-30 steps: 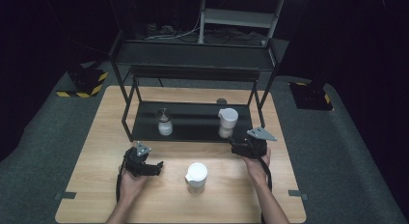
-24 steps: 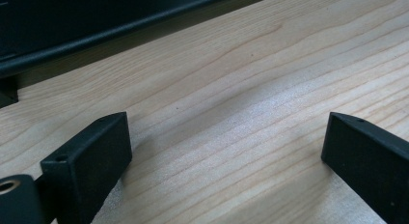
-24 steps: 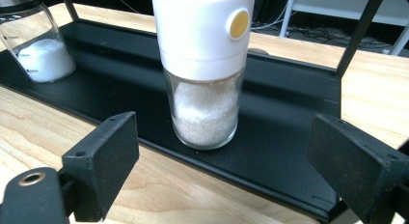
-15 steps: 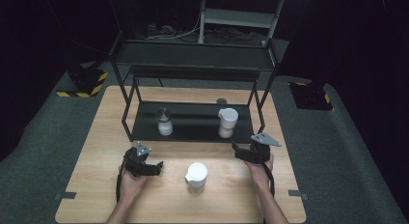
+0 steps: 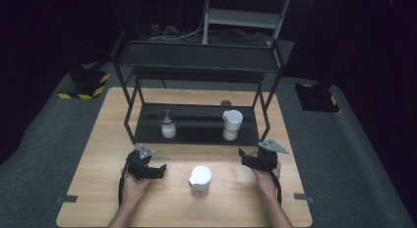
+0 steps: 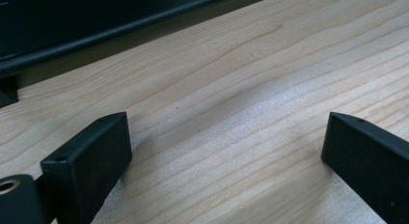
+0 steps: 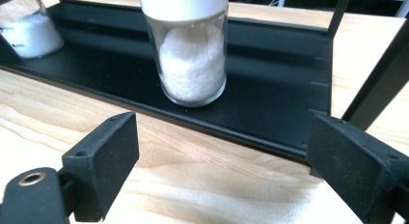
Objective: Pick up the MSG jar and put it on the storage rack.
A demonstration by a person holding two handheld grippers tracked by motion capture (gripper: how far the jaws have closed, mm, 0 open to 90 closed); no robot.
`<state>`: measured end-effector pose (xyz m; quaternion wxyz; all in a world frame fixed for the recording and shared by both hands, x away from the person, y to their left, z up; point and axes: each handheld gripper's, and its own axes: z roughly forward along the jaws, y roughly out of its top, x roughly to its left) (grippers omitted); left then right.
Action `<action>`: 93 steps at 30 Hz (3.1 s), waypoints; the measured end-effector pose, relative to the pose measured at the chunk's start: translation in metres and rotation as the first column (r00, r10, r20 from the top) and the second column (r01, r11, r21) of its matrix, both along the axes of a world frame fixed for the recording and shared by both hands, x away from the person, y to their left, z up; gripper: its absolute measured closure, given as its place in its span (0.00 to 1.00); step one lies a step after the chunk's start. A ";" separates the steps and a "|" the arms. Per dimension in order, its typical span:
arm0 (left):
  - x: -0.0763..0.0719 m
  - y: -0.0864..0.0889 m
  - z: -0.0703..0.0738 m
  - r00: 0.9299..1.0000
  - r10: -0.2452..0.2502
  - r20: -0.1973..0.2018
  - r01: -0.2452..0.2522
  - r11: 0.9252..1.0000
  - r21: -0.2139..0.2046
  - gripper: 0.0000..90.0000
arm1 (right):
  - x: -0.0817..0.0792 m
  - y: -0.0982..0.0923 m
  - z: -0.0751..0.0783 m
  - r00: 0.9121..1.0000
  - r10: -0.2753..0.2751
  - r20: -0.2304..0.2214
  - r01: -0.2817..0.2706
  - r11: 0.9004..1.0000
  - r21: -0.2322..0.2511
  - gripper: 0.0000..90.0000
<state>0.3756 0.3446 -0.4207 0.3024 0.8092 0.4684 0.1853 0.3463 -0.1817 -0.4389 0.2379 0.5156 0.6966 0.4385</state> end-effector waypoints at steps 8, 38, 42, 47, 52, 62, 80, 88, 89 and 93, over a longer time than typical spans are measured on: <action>0.000 0.000 0.000 1.000 0.000 0.000 0.000 1.000 0.000 0.04 | -0.002 0.000 -0.003 1.000 -0.007 -0.019 0.007 1.000 -0.013 0.13; 0.000 0.000 0.000 1.000 0.000 0.000 0.000 1.000 0.000 0.04 | -0.007 -0.002 -0.013 0.996 -0.022 -0.083 0.021 1.000 -0.012 0.13; 0.000 0.000 0.000 1.000 0.000 0.000 0.000 1.000 0.000 0.04 | -0.008 -0.002 -0.013 0.996 -0.023 -0.088 0.022 1.000 -0.015 0.13; 0.000 0.000 0.000 1.000 0.000 0.000 0.000 1.000 0.000 0.04 | -0.009 -0.001 -0.014 0.995 -0.027 -0.096 0.026 1.000 -0.017 0.13; 0.000 0.000 0.000 1.000 0.000 0.000 0.000 1.000 0.000 0.04 | -0.009 0.000 -0.014 0.994 -0.028 -0.102 0.026 0.999 -0.019 0.13; 0.000 0.000 0.000 1.000 0.000 0.000 0.000 1.000 0.000 0.04 | -0.009 0.003 -0.012 0.993 -0.024 -0.112 0.021 0.999 -0.029 0.13; 0.000 0.000 0.000 1.000 0.000 0.000 0.000 1.000 0.000 0.04 | -0.010 0.004 -0.013 0.990 -0.026 -0.136 0.021 0.999 -0.036 0.13; 0.000 0.000 0.000 1.000 0.000 0.000 0.000 1.000 0.000 0.04 | -0.009 0.005 -0.013 0.989 -0.029 -0.143 0.025 0.999 -0.034 0.13; 0.000 0.000 0.000 1.000 0.000 0.000 0.000 1.000 0.000 0.04 | -0.009 0.006 -0.013 0.989 -0.029 -0.144 0.025 0.999 -0.034 0.13; 0.000 0.000 0.000 1.000 0.000 0.000 0.000 1.000 0.000 0.04 | -0.009 0.008 -0.012 0.988 -0.031 -0.152 0.025 0.999 -0.041 0.13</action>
